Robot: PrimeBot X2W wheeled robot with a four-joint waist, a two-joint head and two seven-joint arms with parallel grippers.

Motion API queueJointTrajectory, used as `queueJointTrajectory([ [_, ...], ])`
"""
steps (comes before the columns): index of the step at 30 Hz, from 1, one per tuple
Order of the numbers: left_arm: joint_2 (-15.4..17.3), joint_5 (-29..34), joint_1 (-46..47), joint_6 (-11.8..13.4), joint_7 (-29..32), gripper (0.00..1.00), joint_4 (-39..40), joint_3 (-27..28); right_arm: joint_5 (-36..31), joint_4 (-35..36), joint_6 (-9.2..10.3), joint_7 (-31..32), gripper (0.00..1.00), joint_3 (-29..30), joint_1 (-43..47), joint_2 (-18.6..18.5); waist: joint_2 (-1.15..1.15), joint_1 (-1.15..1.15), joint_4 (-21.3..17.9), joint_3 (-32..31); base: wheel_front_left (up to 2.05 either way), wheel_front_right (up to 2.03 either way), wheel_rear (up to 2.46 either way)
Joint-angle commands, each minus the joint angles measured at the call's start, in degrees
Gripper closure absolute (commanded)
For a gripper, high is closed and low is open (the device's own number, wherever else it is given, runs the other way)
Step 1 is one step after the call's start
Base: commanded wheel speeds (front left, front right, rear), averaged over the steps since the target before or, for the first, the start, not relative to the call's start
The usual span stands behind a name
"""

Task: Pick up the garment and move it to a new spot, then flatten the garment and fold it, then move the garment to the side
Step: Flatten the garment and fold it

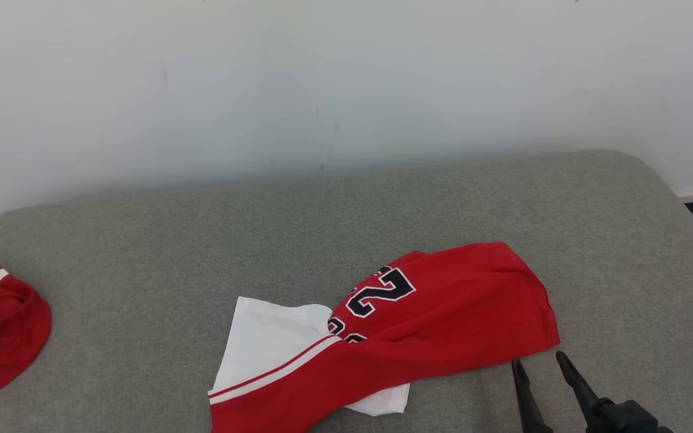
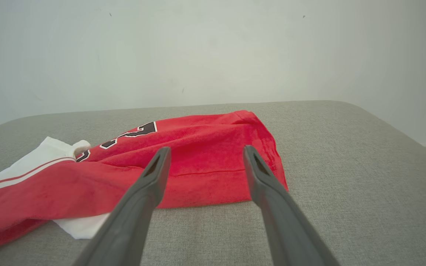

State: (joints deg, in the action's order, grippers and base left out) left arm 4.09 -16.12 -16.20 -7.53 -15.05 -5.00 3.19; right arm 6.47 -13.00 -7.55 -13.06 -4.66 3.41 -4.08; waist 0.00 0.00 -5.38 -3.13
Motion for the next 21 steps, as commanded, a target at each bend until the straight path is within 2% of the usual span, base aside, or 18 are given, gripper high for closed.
queueJointTrajectory([
  [1, 0.6, -0.1, 0.0, 0.1, -0.2, 0.00, -0.2, -0.2, -0.2, 0.1, 0.11, 0.2, 0.00, 0.1, -0.7, -0.2, 0.00, 0.00, -0.1, 0.2, 0.00, 0.00, 0.00],
  [7, 4.0, -2.8, 5.6, 0.1, -0.1, 0.00, -4.3, -4.3, 0.0, -0.7, 0.11, 3.9, 0.00, 0.7, -4.0, -2.0, 0.00, 0.00, -0.8, 1.6, 0.00, 0.00, 0.00],
  [13, 8.0, -6.3, 17.6, 0.1, 4.8, 0.00, -10.8, -11.2, 1.4, -2.6, 0.11, 9.8, 0.00, 0.5, -9.7, -3.5, 0.00, 0.00, -1.8, 4.9, 0.00, 0.00, 0.00],
  [21, 8.4, -8.0, 33.9, 0.5, 14.7, 0.00, -20.1, -13.2, 3.1, -5.4, 0.11, 11.6, 0.00, -2.0, -17.3, -3.3, 0.00, 0.00, -4.5, 12.8, 0.00, 0.00, 0.00],
])
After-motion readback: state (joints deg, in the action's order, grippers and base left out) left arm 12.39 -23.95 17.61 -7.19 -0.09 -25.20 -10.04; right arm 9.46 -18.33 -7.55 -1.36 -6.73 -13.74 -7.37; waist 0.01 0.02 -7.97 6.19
